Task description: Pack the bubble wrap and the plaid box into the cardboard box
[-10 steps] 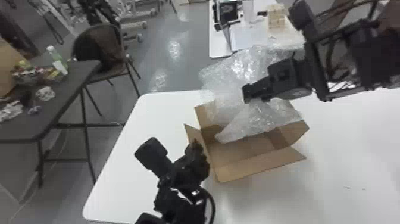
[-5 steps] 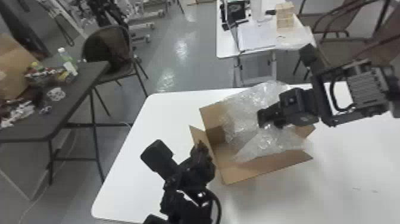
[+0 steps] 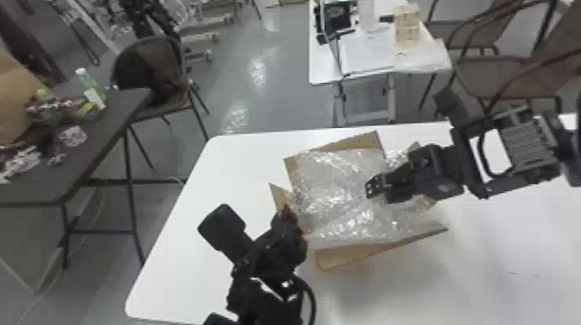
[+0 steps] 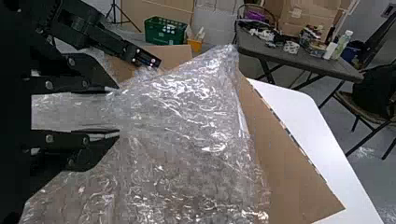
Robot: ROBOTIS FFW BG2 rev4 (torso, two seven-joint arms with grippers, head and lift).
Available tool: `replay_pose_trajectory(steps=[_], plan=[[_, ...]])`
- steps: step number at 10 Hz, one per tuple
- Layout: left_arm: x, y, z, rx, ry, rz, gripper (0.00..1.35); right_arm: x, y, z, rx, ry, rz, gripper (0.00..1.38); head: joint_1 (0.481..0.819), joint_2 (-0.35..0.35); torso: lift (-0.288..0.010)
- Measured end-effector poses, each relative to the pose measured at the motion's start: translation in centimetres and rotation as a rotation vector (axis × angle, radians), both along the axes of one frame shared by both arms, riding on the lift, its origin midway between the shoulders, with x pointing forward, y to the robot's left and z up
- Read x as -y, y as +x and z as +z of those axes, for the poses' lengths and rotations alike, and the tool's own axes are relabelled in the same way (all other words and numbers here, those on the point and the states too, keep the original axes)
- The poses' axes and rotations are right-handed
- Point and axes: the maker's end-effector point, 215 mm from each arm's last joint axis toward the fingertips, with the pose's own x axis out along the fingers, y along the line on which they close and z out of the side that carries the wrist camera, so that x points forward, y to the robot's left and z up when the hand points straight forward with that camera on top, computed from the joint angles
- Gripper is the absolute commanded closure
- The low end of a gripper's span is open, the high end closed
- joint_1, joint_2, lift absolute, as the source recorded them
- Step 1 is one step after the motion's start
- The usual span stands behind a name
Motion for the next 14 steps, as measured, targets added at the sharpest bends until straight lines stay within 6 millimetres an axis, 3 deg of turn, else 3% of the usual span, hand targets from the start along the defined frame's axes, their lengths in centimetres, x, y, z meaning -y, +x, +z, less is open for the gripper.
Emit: replay_pose_trajectory(steps=[2, 4, 7, 8, 10, 13, 14], plan=[[-0.3, -0.3, -0.4, -0.008, -0.005, 0.008, 1.22, 1.9, 3.0, 2.7, 0.173, 0.029, -0.053, 0.25, 0.695, 0.269, -0.098], [-0.7, -0.8, -0.8, -0.017, -0.013, 0.016, 1.22, 5.3, 6.7, 7.3, 0.445, 0.034, -0.114, 0.28, 0.695, 0.236, -0.098], [-1.3, -1.5, -1.4, -0.026, -0.027, 0.031, 1.22, 15.2, 10.2, 12.2, 0.872, -0.107, -0.422, 0.28, 0.695, 0.134, -0.098], [-1.5, -1.6, -1.5, -0.026, -0.030, 0.038, 1.22, 18.7, 10.0, 12.0, 0.969, -0.158, -0.546, 0.28, 0.695, 0.093, -0.098], [-2.0, -2.1, -1.8, -0.027, -0.035, 0.054, 1.22, 23.6, 7.7, 8.6, 1.048, -0.231, -0.732, 0.28, 0.695, 0.050, -0.098], [-2.4, -2.5, -2.1, -0.029, -0.043, 0.065, 1.22, 28.6, 2.5, 3.9, 1.175, -0.365, -0.910, 0.32, 0.695, 0.001, -0.098], [-2.4, -2.6, -2.0, -0.027, -0.045, 0.066, 1.22, 29.2, 1.0, 2.6, 1.179, -0.372, -0.969, 0.34, 0.695, -0.012, -0.098]])
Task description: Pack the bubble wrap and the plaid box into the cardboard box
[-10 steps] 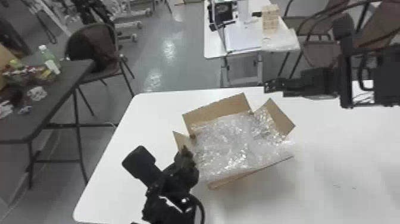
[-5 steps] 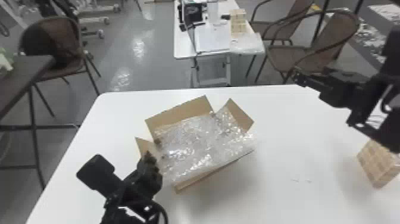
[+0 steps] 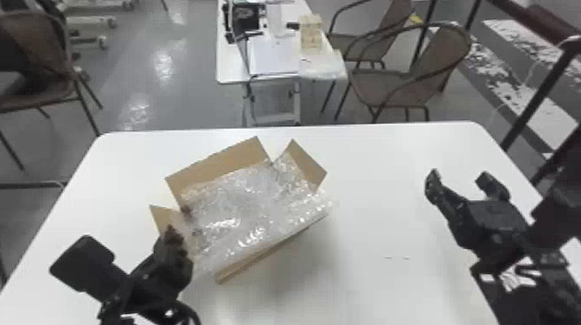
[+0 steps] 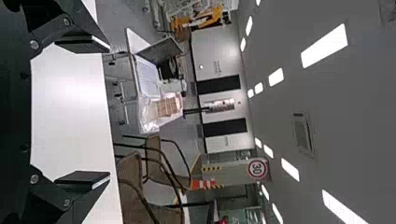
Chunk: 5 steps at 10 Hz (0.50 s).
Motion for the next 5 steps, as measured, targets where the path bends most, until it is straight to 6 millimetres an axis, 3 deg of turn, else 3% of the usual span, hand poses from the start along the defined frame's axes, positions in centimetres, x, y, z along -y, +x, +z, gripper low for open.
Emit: replay_pose_trajectory(steps=[2, 5], plan=[[0.2, 0.2, 0.2, 0.008, 0.002, -0.007, 1.22, -0.1, -1.0, -2.0, -0.023, 0.008, -0.003, 0.34, 0.695, -0.013, -0.098], [0.4, 0.4, 0.3, 0.009, 0.003, -0.017, 1.22, -0.3, -4.4, -6.7, -0.091, -0.027, -0.046, 0.34, 0.695, -0.014, -0.098]])
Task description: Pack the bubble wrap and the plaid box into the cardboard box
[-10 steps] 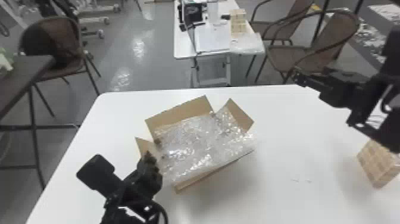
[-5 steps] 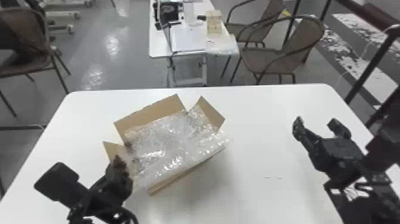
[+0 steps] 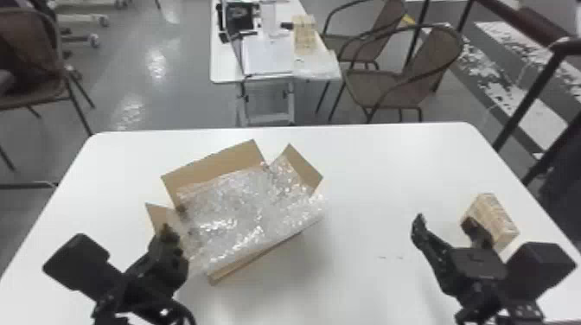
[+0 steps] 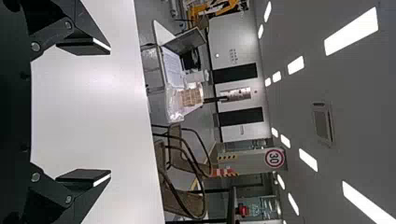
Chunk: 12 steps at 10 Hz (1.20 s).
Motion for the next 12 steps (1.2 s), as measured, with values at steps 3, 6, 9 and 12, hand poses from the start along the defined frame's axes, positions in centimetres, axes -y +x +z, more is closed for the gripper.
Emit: replay_pose_trajectory(steps=[3, 6, 9, 12], plan=[[-0.1, -0.1, -0.2, -0.001, -0.005, 0.002, 1.22, 2.1, -2.9, -3.6, -0.045, -0.036, -0.118, 0.34, 0.695, -0.038, -0.098], [-0.2, -0.2, -0.2, 0.001, -0.007, 0.005, 1.22, 5.5, -4.9, -5.7, -0.087, -0.086, -0.241, 0.34, 0.695, -0.086, -0.098], [-0.4, -0.3, -0.3, 0.004, -0.010, 0.011, 1.22, 10.8, -6.2, -7.2, -0.120, -0.108, -0.431, 0.34, 0.695, -0.150, -0.098], [-0.6, -0.3, -0.2, 0.009, -0.008, 0.014, 1.22, 14.1, -3.6, -7.2, -0.106, -0.067, -0.473, 0.34, 0.695, -0.190, -0.098]])
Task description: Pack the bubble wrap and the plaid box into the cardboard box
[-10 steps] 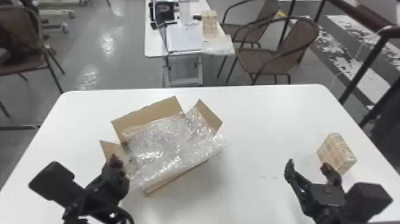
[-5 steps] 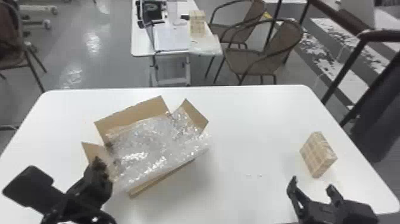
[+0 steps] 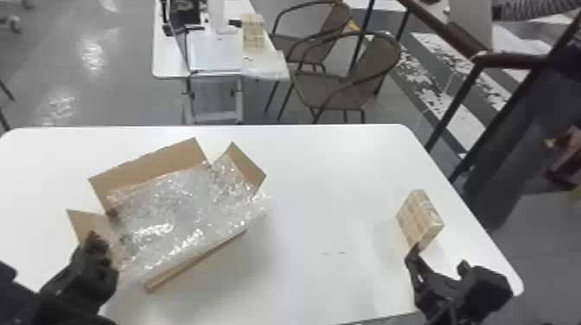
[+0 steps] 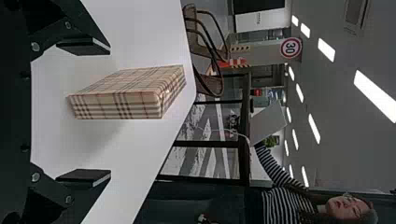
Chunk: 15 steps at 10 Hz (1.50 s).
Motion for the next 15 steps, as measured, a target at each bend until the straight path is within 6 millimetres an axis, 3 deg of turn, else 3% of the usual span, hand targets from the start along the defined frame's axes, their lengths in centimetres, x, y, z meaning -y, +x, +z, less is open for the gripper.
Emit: replay_pose_trajectory(steps=[4, 8, 12, 13, 15], plan=[[-0.2, 0.0, 0.1, 0.007, -0.007, 0.004, 1.22, 0.2, 3.8, 0.1, 0.018, 0.029, 0.061, 0.37, 0.695, -0.185, -0.098], [-0.4, -0.1, 0.1, 0.010, -0.007, 0.008, 1.22, 1.1, 5.2, -1.6, -0.001, 0.061, 0.060, 0.37, 0.695, -0.186, -0.098], [-0.5, -0.1, 0.1, 0.012, -0.009, 0.010, 1.22, 3.1, 7.1, -0.9, -0.005, 0.042, 0.069, 0.38, 0.695, -0.207, -0.098], [-0.5, -0.1, 0.1, 0.014, -0.008, 0.010, 1.22, 3.4, 7.5, -0.7, -0.002, 0.044, 0.072, 0.48, 0.695, -0.208, -0.098], [-0.6, -0.1, 0.1, 0.016, -0.008, 0.012, 1.22, 3.5, 7.9, -1.2, -0.009, 0.052, 0.078, 0.93, 0.695, -0.208, -0.098]])
